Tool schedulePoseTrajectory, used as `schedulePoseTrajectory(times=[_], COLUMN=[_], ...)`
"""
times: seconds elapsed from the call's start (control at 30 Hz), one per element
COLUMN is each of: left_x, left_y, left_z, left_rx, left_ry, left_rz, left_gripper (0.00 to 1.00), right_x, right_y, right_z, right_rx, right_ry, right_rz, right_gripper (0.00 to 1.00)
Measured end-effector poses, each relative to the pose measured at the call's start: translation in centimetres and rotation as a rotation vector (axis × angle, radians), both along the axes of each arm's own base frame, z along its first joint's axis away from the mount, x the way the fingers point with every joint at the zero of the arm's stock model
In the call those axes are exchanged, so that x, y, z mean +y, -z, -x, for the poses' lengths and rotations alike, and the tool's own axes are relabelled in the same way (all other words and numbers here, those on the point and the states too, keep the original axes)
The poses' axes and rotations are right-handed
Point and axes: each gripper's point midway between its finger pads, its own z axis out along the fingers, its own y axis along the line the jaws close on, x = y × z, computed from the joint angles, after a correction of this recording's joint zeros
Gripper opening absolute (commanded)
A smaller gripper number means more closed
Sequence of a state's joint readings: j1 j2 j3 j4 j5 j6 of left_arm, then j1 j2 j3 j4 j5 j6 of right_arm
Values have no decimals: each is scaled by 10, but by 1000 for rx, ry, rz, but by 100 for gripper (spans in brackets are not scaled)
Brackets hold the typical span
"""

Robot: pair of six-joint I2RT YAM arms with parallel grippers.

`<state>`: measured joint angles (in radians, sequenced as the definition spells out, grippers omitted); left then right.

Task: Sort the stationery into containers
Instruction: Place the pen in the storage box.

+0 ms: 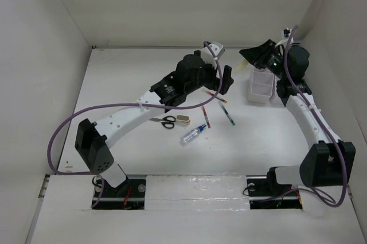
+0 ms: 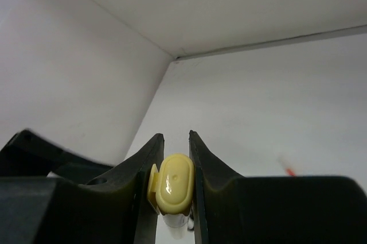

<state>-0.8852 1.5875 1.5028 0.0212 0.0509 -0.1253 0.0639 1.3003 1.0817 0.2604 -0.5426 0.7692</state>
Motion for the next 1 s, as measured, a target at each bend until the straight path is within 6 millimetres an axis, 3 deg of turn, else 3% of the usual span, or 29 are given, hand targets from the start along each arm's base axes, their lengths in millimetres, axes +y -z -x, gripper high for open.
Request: schedulePoseTrajectory(times=[0.1,0.23,0.5,0.63,0.87,1.0], left_x=[18,62,178,216,233,233], left_y=[8,6,-8,3,43,48], left_z=[-1,12,71,87,98,107], left_rx=[70,178,227,208,208,206], left_ry=[-101,-267,-477,-542,-540,-485], left_rz=[-9,11,48,24,-43,-25], left_gripper=[100,100,100,100,100,100], right_x=[-30,-65,-100,-114,-124,-135], right_y=[9,26,43,58,93,108], right_z=[-29,-64,-119,-132,-143,-147], right_rx=[-18,-42,-90,-80,-27,3], right_ry=[74,165,243,271,256,268], right_rz=[67,186,395,452,487,490], right_gripper=[0,0,0,0,0,0])
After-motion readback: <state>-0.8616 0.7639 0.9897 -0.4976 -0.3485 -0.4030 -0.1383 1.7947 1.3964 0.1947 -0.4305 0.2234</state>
